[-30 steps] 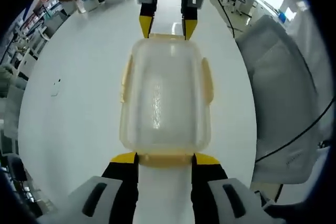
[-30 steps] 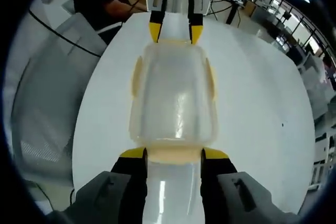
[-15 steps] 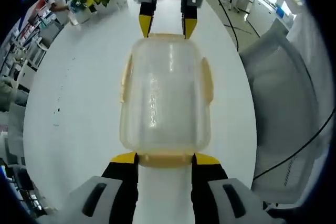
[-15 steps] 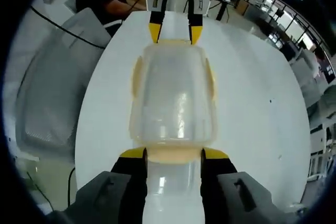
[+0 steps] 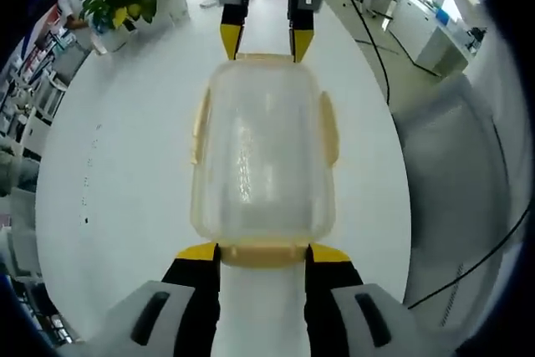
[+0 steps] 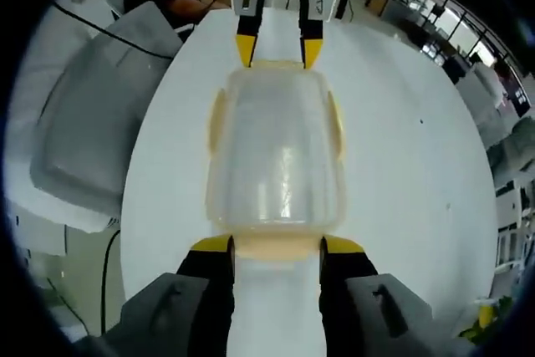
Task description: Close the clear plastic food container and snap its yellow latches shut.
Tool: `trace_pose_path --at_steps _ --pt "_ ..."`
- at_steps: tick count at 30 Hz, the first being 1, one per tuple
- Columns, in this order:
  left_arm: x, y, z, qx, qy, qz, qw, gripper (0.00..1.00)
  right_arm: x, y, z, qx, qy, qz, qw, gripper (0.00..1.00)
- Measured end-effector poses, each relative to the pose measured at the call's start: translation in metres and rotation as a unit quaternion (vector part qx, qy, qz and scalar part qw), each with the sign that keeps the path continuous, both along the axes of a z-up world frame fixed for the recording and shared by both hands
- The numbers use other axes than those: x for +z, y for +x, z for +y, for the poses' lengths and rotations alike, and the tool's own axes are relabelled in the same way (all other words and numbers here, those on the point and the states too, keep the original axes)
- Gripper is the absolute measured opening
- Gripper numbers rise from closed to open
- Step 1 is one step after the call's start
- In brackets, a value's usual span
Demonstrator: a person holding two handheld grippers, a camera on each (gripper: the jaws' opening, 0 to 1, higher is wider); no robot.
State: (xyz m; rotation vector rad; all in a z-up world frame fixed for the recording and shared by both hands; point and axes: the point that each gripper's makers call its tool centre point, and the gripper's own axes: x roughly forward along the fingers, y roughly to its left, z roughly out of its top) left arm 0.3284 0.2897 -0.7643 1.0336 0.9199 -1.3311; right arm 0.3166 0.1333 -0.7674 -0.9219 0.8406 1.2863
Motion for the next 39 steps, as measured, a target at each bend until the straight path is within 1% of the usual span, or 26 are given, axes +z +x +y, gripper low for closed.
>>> trace_pose_path --at_steps 6,10,13,19,22,25,26,31,35,39 --pt "-0.006 0.000 -0.021 -0.001 -0.001 0.001 1.0000 0.33 -0.008 0.000 -0.022 -0.004 -0.004 0.003 1.0000 0.36" --pt "-0.012 -0.001 -0.028 0.000 0.002 0.005 1.0000 0.33 -0.012 -0.001 -0.028 -0.003 -0.005 0.007 1.0000 0.36" --pt "-0.016 -0.001 -0.029 -0.002 0.008 0.005 1.0000 0.33 -0.014 -0.002 -0.029 -0.003 -0.005 0.009 0.9999 0.36" --pt "-0.016 -0.001 -0.024 -0.002 0.019 0.004 0.9998 0.33 -0.015 -0.003 -0.025 -0.003 0.004 0.011 0.9999 0.36" --pt "-0.016 -0.003 -0.020 -0.001 0.024 0.008 0.9997 0.33 -0.017 -0.004 -0.021 -0.001 0.003 0.013 0.9999 0.36" --pt "-0.018 -0.006 -0.019 0.001 0.027 0.011 0.9996 0.33 -0.018 -0.005 -0.021 0.001 -0.001 0.014 0.9999 0.36" --pt "-0.020 -0.007 -0.020 0.002 0.027 0.010 0.9996 0.33 -0.018 -0.005 -0.021 0.002 -0.002 0.013 0.9999 0.36" --pt "-0.018 -0.005 -0.022 0.000 0.019 0.011 0.9998 0.33 -0.019 -0.005 -0.023 -0.003 -0.005 0.015 0.9999 0.36" --pt "-0.019 -0.005 -0.023 -0.002 0.021 0.013 0.9997 0.33 -0.019 -0.006 -0.025 -0.008 -0.006 0.018 0.9998 0.36" --pt "-0.020 -0.005 -0.022 -0.002 0.028 0.009 0.9996 0.34 -0.020 -0.005 -0.026 -0.017 0.000 0.023 0.9996 0.36"
